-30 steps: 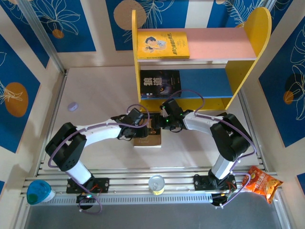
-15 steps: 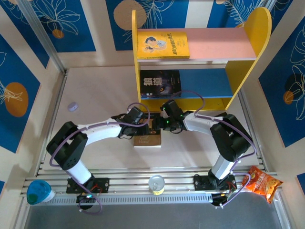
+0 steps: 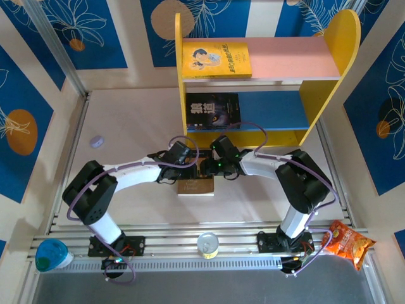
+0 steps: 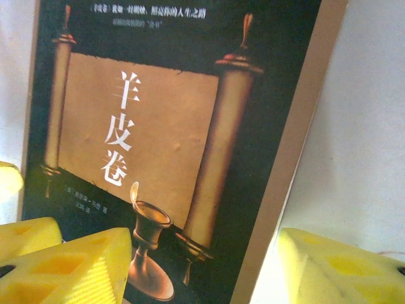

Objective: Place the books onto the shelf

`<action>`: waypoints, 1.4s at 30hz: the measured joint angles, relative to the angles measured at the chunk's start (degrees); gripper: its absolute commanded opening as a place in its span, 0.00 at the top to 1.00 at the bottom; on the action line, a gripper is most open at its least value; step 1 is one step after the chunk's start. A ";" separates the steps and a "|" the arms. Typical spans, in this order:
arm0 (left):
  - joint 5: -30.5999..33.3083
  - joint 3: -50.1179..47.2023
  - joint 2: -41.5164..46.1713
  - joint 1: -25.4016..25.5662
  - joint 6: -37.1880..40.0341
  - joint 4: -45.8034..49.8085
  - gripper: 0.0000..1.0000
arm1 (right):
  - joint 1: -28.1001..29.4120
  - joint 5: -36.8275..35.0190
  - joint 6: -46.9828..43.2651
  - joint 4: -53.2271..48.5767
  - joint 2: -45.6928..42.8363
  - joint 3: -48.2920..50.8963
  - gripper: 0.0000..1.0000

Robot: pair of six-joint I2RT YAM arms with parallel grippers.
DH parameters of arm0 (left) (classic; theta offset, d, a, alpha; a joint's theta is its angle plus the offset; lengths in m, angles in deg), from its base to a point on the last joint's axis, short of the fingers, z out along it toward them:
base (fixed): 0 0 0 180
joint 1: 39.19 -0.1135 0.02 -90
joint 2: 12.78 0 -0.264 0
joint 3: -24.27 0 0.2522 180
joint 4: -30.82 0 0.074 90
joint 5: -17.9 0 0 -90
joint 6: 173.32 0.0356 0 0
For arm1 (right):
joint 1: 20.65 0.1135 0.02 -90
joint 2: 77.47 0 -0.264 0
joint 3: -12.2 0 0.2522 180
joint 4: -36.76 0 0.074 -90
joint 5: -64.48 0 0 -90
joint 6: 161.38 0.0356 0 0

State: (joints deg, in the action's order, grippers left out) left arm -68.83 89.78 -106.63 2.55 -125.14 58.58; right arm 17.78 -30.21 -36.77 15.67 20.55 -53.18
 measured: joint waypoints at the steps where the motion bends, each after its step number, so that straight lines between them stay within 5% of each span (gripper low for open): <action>1: 0.00 0.00 0.00 -0.02 0.02 0.07 0.35 | 0.26 -0.22 0.00 0.00 0.20 0.00 0.38; 16: 0.22 -0.11 -1.14 -1.29 0.42 0.15 0.35 | 1.77 -3.72 0.07 1.86 0.48 1.29 0.41; 31: 0.31 -0.11 -2.36 -1.57 0.42 0.44 0.35 | 3.21 -6.29 1.97 5.51 1.29 2.12 0.70; 42: -0.81 -0.15 -1.92 -2.01 0.42 0.59 0.35 | 3.32 -6.27 2.45 7.04 2.08 1.84 0.76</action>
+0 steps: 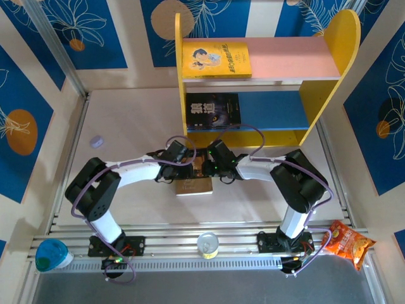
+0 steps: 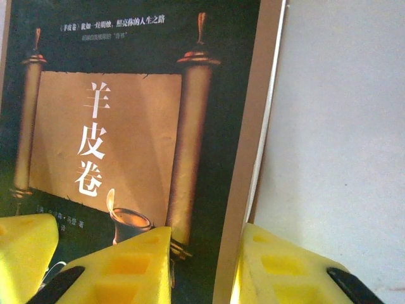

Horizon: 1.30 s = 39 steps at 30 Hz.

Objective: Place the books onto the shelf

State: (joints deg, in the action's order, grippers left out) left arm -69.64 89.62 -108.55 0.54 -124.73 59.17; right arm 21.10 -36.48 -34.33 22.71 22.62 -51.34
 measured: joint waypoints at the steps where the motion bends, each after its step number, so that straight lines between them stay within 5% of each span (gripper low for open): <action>1: -0.17 -0.07 0.33 -0.13 0.02 0.20 0.36 | 0.02 -0.02 0.00 0.37 0.26 -0.20 0.76; 12: -2.60 -1.11 8.68 -0.94 0.39 0.52 0.34 | 0.52 0.46 0.17 1.20 1.29 -1.22 0.78; 23: -10.80 -4.44 6.25 -0.94 -2.23 -9.62 0.36 | 1.20 2.80 0.15 3.54 2.84 -2.10 0.78; 39: -5.35 -2.40 6.23 -0.70 0.24 -1.60 0.39 | 1.33 3.85 0.15 4.02 3.26 -2.25 0.71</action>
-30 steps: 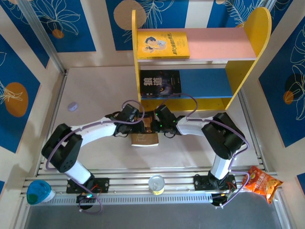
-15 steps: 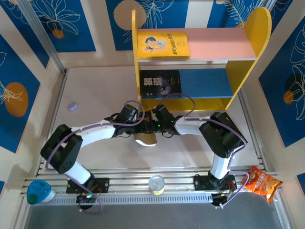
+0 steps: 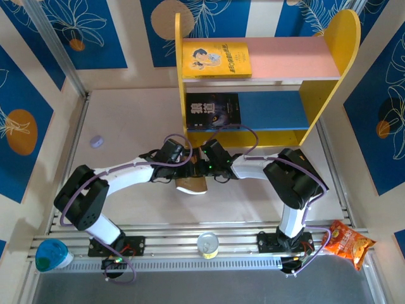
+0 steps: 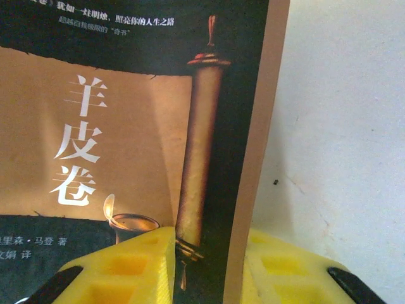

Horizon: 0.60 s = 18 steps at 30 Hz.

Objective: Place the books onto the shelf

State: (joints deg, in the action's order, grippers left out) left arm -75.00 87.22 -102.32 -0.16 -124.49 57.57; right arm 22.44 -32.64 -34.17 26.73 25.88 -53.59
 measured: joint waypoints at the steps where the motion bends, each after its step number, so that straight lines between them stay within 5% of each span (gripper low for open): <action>1: 0.24 0.02 0.00 0.00 0.22 0.24 0.40 | 0.00 0.00 0.00 -0.02 0.00 0.00 0.70; 18: 1.97 0.04 1.53 -0.02 1.75 1.86 0.51 | -0.02 0.22 -0.15 -0.11 0.00 0.02 0.59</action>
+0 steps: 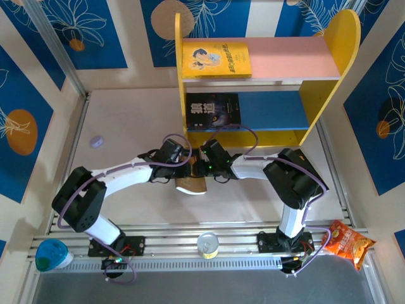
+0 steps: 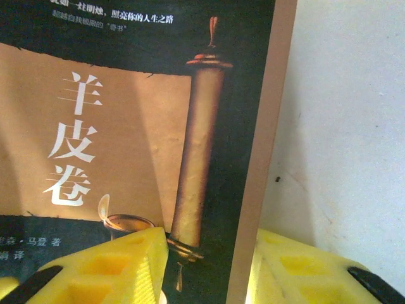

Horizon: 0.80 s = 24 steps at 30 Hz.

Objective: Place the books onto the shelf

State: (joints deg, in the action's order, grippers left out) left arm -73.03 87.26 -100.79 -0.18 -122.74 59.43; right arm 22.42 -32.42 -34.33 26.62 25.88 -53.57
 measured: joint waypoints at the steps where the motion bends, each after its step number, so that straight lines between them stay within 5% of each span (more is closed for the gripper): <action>1: 0.07 0.02 0.24 0.00 0.04 0.11 0.51 | 0.00 0.09 -0.09 0.00 0.00 0.00 0.58; 24: 1.44 0.02 2.99 0.00 0.98 1.14 0.43 | -0.76 1.97 -0.72 0.57 -0.72 0.85 0.47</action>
State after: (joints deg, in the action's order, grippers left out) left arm -71.59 87.28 -97.80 -0.18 -121.75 60.57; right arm 21.65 -30.45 -35.05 27.19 25.16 -52.72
